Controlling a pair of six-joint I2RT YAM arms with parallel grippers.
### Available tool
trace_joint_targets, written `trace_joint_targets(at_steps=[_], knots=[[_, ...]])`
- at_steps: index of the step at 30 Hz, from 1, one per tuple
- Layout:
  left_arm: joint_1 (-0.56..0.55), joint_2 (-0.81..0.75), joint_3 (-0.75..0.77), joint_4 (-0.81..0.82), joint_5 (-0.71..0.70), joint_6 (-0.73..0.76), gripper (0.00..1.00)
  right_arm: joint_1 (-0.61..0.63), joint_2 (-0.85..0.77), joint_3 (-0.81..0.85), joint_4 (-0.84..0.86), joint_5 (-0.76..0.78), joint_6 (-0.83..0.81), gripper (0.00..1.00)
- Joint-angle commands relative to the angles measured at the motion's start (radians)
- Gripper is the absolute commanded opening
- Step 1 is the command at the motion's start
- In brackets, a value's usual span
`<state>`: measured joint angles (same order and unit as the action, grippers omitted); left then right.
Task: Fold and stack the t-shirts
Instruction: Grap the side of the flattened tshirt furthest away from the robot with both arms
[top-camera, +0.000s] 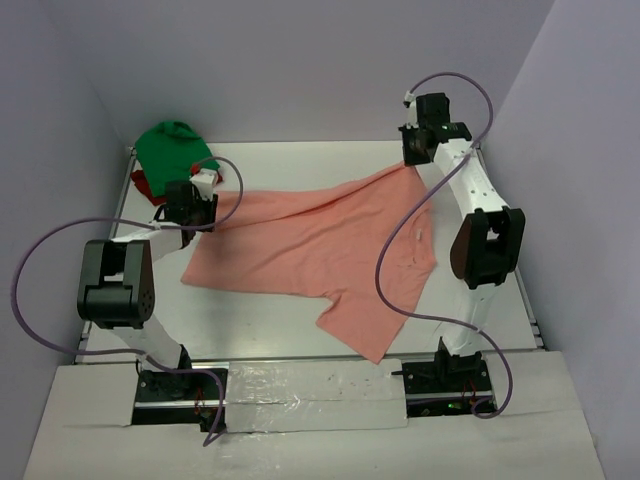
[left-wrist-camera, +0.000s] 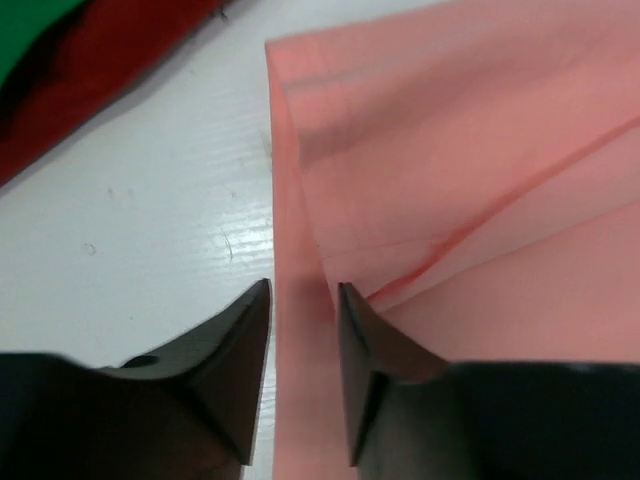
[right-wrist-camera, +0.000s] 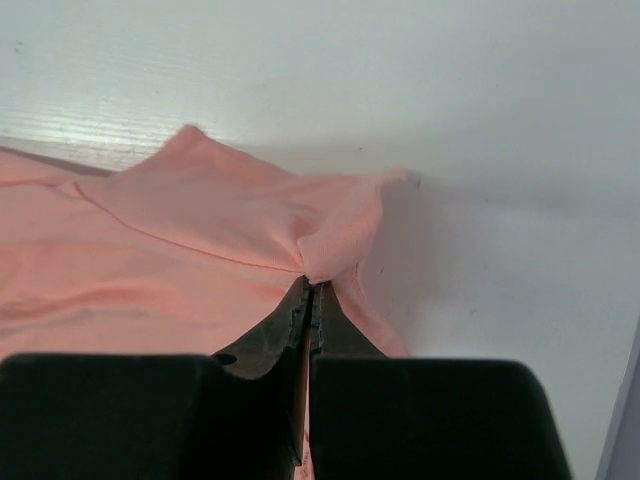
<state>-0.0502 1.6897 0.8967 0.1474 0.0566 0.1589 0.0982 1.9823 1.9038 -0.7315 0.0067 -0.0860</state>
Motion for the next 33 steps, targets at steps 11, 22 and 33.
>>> trace_joint_targets(at_steps=[11,22,33], knots=[[0.009,-0.054,0.047,-0.063,0.023,0.018,0.73,-0.011,-0.074,-0.08,-0.069,-0.037,-0.001,0.0],[0.024,-0.154,0.105,-0.187,0.054,0.021,0.73,-0.023,0.033,-0.297,-0.144,-0.092,-0.044,0.0],[0.041,-0.154,0.156,-0.238,0.101,0.002,0.73,-0.025,0.041,-0.44,-0.119,-0.171,-0.141,0.38]])
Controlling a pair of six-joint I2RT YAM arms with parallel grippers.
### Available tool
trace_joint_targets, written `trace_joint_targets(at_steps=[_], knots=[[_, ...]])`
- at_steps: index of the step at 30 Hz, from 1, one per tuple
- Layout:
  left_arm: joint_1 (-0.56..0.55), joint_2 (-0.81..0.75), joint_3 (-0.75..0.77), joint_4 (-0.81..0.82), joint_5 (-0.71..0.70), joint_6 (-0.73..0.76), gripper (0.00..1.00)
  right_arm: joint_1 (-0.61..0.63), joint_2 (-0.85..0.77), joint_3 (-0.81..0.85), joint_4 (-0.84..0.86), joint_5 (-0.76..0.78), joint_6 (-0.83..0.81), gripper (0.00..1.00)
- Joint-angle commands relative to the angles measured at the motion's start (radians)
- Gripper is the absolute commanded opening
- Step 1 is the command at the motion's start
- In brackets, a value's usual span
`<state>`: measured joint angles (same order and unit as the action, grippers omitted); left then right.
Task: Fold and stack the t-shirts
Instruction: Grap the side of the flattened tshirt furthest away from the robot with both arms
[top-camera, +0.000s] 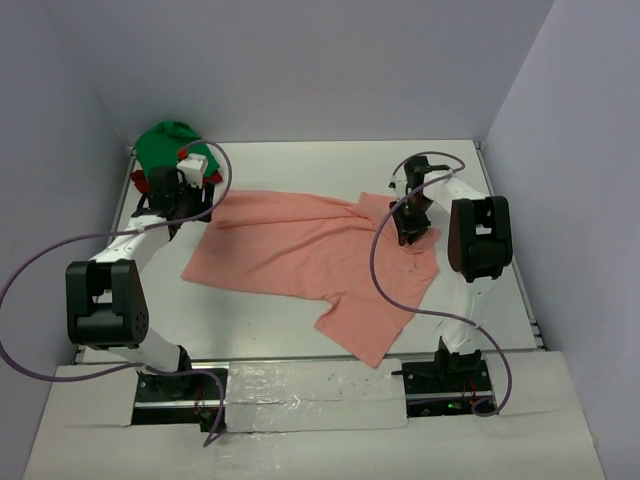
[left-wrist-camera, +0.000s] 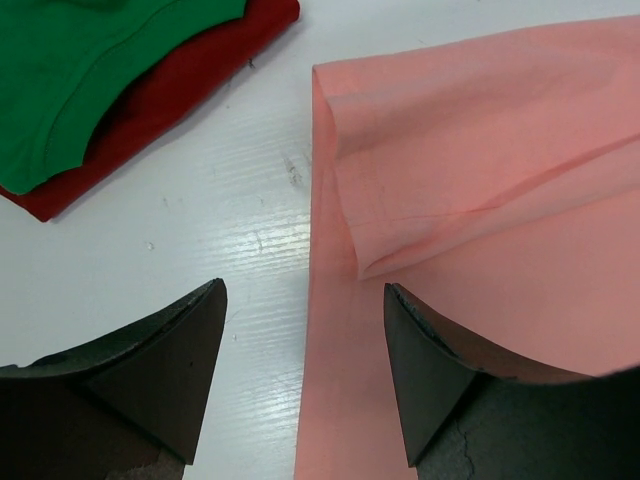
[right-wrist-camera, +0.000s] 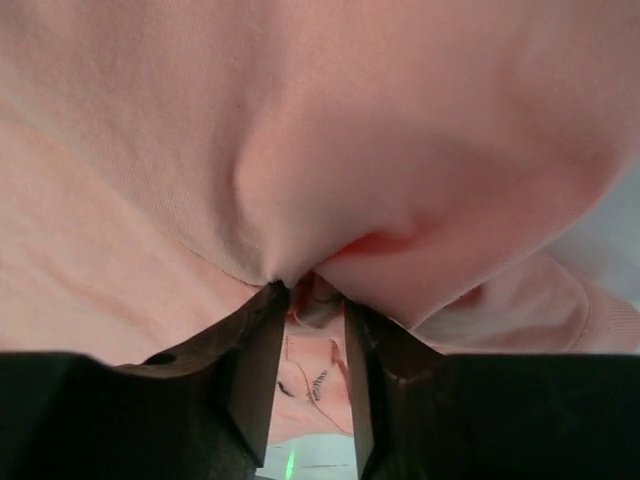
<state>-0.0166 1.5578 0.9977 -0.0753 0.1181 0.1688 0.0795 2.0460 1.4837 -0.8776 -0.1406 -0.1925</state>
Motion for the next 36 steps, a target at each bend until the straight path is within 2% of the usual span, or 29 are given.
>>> trace_joint_targets(at_steps=[1,10,18,24,29,36], knots=[[0.007,-0.021,0.056,-0.015,0.04,-0.009,0.73,-0.006,-0.033,-0.017,0.073,-0.021,-0.033,0.41],[0.009,-0.031,0.051,0.003,0.058,-0.02,0.73,0.022,-0.084,0.055,0.322,0.065,-0.021,0.47],[0.012,-0.044,0.041,0.012,0.083,-0.005,0.73,0.022,0.0,0.228,0.373,0.072,-0.028,0.47],[0.015,-0.05,0.044,0.003,0.081,-0.006,0.73,0.022,0.083,0.345,0.367,0.122,-0.019,0.49],[0.015,-0.048,0.045,-0.011,0.077,-0.006,0.73,0.011,0.239,0.544,0.223,0.188,0.028,0.5],[0.015,-0.053,0.039,-0.014,0.083,-0.011,0.73,-0.004,0.292,0.569,0.186,0.256,0.059,0.5]])
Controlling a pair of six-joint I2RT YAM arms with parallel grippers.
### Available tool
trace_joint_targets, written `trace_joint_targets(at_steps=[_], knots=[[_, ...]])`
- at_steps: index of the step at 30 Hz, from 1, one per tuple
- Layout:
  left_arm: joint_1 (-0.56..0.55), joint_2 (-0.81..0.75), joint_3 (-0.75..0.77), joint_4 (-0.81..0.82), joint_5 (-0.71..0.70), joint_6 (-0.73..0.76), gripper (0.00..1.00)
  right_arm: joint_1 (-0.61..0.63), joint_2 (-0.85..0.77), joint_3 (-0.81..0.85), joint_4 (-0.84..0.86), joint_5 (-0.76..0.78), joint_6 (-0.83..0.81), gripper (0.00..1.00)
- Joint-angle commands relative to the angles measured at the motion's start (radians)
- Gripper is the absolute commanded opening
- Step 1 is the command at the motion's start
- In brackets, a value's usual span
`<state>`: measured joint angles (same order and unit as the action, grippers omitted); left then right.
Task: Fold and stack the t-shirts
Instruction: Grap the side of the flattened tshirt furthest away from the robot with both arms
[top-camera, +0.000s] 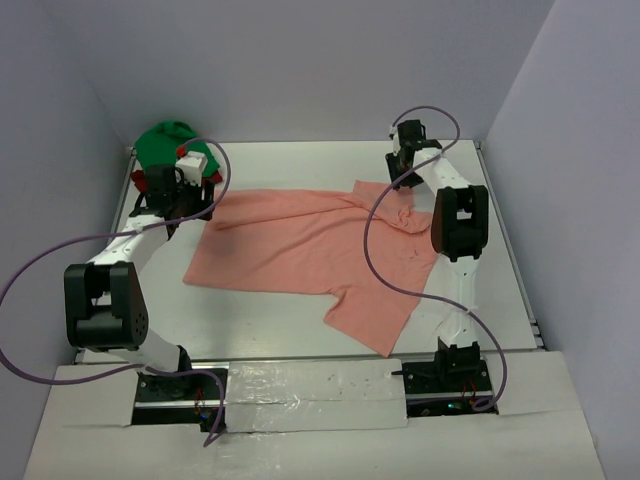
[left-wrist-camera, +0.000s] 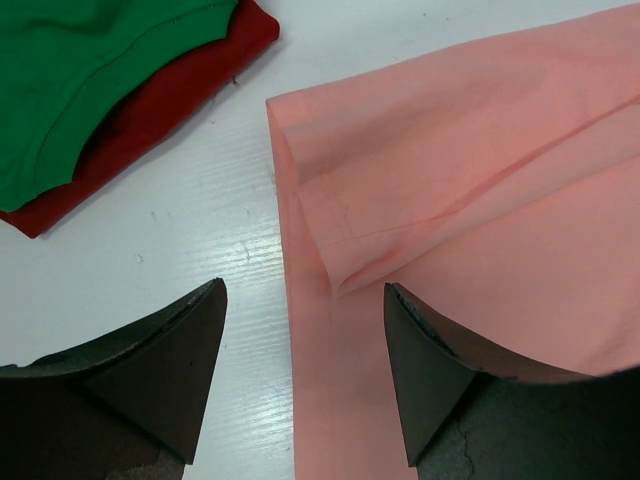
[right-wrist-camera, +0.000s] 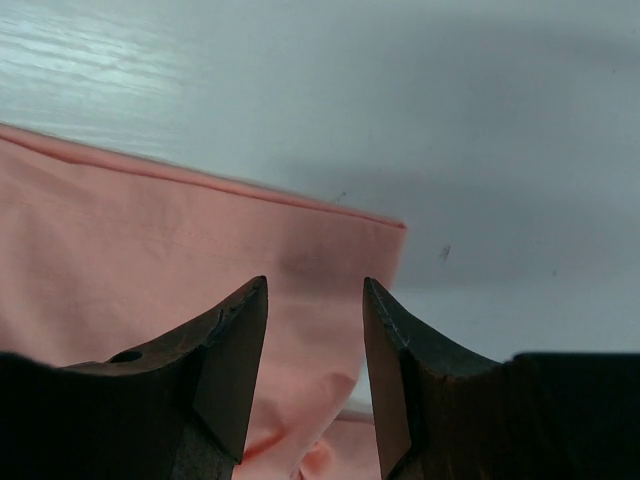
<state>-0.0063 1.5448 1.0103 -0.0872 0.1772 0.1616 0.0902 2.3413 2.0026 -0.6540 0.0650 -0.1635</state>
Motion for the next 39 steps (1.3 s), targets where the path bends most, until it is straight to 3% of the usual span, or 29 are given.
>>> trace_joint_targets(at_steps=[1,13,22,39], knots=[[0.005,-0.04,0.025,-0.002,0.024,-0.002,0.73,-0.017,0.0,0.053,-0.044,0.059,0.033,0.5],[0.005,-0.052,0.01,-0.003,0.027,-0.004,0.73,-0.067,-0.031,0.004,0.001,0.101,0.045,0.5],[0.042,-0.055,0.03,-0.032,0.03,0.003,0.72,-0.145,0.097,0.221,-0.159,-0.225,0.124,0.49],[0.043,-0.049,0.044,-0.04,0.057,-0.007,0.72,-0.198,0.164,0.262,-0.25,-0.39,0.162,0.48]])
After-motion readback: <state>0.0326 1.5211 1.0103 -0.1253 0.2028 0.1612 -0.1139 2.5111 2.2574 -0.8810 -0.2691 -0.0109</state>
